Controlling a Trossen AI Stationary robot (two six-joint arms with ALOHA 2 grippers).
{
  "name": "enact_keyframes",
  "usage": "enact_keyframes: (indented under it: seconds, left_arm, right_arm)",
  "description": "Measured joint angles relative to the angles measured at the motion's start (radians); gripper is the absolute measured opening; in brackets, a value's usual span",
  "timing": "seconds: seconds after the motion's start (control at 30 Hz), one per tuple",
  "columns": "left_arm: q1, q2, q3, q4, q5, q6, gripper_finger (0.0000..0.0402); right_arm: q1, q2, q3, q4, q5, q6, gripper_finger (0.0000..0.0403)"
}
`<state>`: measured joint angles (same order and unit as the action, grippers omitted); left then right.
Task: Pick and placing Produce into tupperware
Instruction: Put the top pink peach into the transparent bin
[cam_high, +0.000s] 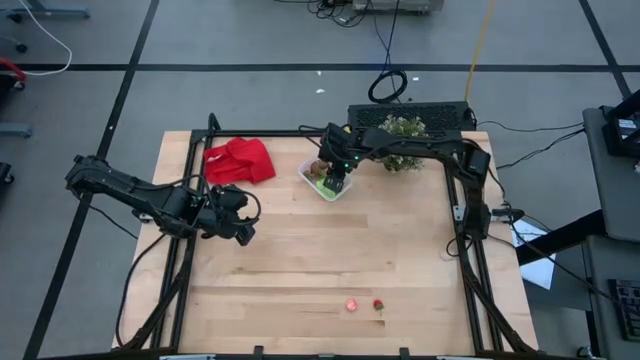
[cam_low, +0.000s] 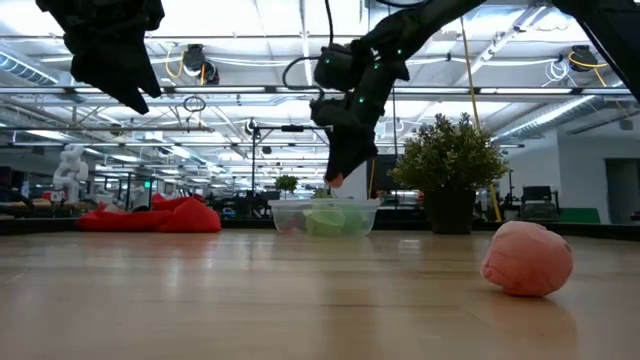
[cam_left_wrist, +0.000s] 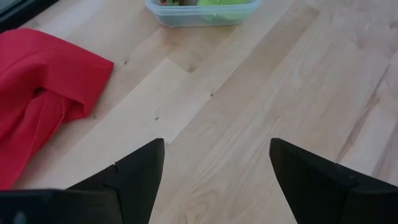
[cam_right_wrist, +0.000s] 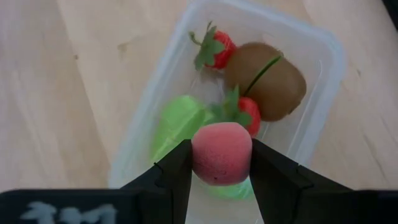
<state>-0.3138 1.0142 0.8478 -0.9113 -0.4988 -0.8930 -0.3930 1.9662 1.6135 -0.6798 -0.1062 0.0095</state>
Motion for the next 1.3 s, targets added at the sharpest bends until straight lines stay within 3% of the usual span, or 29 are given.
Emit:
enact_keyframes:
  seconds: [1.03, 1.3]
  left_arm:
    - [0.0, 0.0, 0.0, 0.001, -0.001, 0.009, 0.0296]
    - [0.0, 0.0, 0.0, 0.001, -0.001, 0.009, 0.0296]
  right_arm:
    - [0.027, 0.013, -0.082, 0.025, -0.007, 0.012, 0.0139]
    - [0.03, 0.013, -0.082, 0.062, -0.057, 0.013, 0.0139]
